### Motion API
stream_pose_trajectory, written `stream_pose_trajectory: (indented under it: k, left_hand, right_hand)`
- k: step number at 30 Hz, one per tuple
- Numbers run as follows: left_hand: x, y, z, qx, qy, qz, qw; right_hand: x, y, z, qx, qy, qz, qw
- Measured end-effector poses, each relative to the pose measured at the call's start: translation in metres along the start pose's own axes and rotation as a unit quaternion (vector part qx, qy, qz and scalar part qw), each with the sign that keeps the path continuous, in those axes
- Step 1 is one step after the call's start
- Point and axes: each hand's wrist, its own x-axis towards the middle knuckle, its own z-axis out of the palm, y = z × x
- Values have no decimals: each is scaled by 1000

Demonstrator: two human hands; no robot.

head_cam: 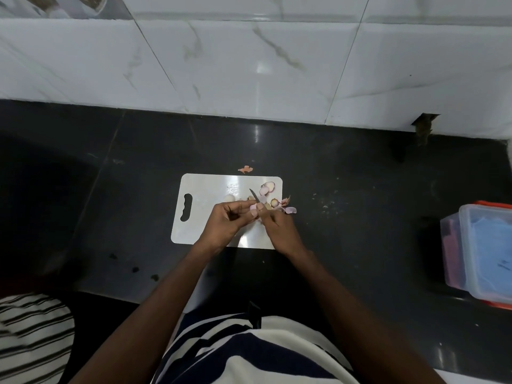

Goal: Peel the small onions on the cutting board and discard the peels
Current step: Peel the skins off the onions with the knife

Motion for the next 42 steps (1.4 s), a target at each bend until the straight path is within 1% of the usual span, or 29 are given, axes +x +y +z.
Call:
stream_pose_trajectory:
  k: [5,8,10,14,16,18,20,23,26,30,32,35,37,42]
  left_hand:
    - [7,0,7,26,3,3,1000]
    - [10,1,8,33,7,18,999]
    - [13,3,6,34,3,19,999]
    - [16,4,1,67,13,2,998]
    - [16,2,0,66,23,-11,998]
    - [16,-1,0,57,32,-26,998]
    - [17,-1,-1,64,38,-37,997]
    - [20,2,-4,69,28,-45,996]
    - [21,8,-2,39,8,-59,997]
    - [18,13,5,-76,-4,-133,988]
    - [17,14,4,-103,-9,-144,984]
    - [16,15,0,-111,-21,-142,983]
    - [15,15,-4,-107,-24,-136,985]
    - [16,14,-13,-75,-39,-115,990]
  right_hand:
    - [2,5,-5,10,-9,32,999]
    - [1,3,-7,55,-19,40,998]
    - [-1,1,-5,97,-26,60,993]
    - [-2,-1,-1,91,-21,64,994]
    - [1,2,4,92,-14,69,993]
    - [4,1,9,127,-17,99,987]
    - [1,-5,7,171,-37,128,976]
    - [-2,-14,0,207,-61,140,966]
    - [-8,-23,-3,214,-68,148,963]
    - [-12,-24,-1,218,-82,170,957]
    - [-12,-21,0,206,-107,189,954]
    - [-12,-18,2,229,-134,217,940]
    - [-12,-20,3,242,-145,217,935]
    - [-10,-23,7,249,-138,221,933]
